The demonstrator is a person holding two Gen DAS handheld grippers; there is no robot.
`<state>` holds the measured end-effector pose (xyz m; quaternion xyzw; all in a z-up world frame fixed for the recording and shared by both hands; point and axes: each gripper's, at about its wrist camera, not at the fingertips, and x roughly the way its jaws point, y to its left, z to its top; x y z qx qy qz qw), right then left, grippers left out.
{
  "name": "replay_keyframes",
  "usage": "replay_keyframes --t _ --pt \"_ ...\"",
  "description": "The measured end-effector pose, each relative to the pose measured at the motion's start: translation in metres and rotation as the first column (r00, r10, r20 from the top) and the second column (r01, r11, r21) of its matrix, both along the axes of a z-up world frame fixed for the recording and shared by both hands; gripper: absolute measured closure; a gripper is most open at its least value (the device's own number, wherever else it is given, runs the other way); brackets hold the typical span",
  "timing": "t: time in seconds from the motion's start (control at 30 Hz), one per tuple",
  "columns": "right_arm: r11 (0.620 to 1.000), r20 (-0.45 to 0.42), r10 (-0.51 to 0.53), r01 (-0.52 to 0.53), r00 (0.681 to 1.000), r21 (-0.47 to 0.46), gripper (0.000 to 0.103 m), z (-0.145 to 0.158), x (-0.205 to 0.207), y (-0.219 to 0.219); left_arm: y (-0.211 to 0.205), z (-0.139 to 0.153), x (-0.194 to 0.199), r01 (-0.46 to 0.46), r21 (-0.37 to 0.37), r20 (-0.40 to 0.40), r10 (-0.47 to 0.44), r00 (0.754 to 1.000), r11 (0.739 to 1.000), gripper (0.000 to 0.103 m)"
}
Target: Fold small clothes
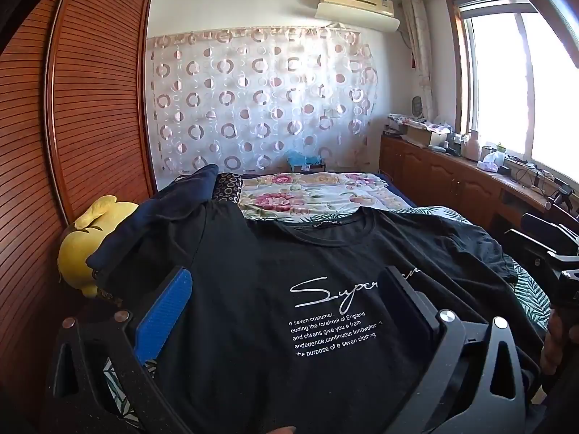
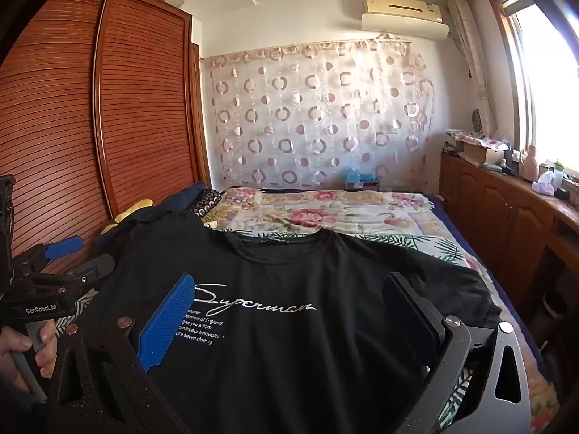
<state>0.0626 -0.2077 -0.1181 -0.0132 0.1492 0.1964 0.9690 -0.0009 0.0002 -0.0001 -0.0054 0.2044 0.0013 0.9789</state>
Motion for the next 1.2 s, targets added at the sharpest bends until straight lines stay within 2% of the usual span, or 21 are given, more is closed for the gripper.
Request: replay_keyframes --t 1.2 --pt "1.0 0.001 -0.011 0.011 1.0 0.001 0.0 -0.0002 -0.0011 0.0007 0.0013 0.0024 -0.0028 -0.005 0.006 -0.013 0.005 1.0 1.0 0.0"
